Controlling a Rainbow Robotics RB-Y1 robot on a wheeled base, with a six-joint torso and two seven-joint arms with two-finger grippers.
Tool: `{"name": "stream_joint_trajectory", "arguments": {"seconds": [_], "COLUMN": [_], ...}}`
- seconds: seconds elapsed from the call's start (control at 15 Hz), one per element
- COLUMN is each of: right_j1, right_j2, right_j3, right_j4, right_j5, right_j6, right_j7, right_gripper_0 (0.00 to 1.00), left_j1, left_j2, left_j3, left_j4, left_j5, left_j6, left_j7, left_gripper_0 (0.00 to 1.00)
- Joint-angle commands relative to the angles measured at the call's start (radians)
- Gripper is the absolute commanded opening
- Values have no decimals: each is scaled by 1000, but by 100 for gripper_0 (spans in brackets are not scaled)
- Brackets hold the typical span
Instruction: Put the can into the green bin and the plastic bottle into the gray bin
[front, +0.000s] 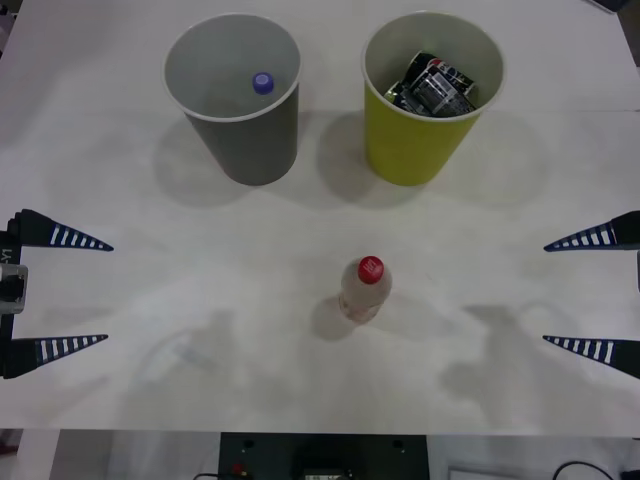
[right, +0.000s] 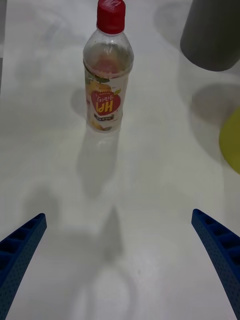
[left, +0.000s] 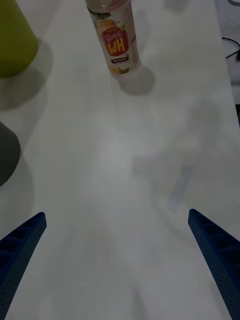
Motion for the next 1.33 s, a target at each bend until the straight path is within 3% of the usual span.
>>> {"name": "stream_joint_trajectory", "arguments": {"seconds": [0.07, 0.73, 1.33], "right_j1": [-8, -134, -315], "right_j2": [26, 123, 200], "right_j3": [6, 80, 296], "right_j4": [0, 154, 477], "right_j5": [0, -23, -195], "right_j6": [-1, -133, -139], "right_j7": [20, 121, 437], "right_gripper_0": [100, 100, 100], "left_j1": [0, 0, 0], "left_j2": [0, 0, 0], "left_j3": [0, 0, 0], "left_j4": [0, 0, 0], "left_j5": [0, 0, 0], "left_j6": [0, 0, 0], "left_j7": [0, 0, 0], "left_gripper_0": [98, 98, 98]}}
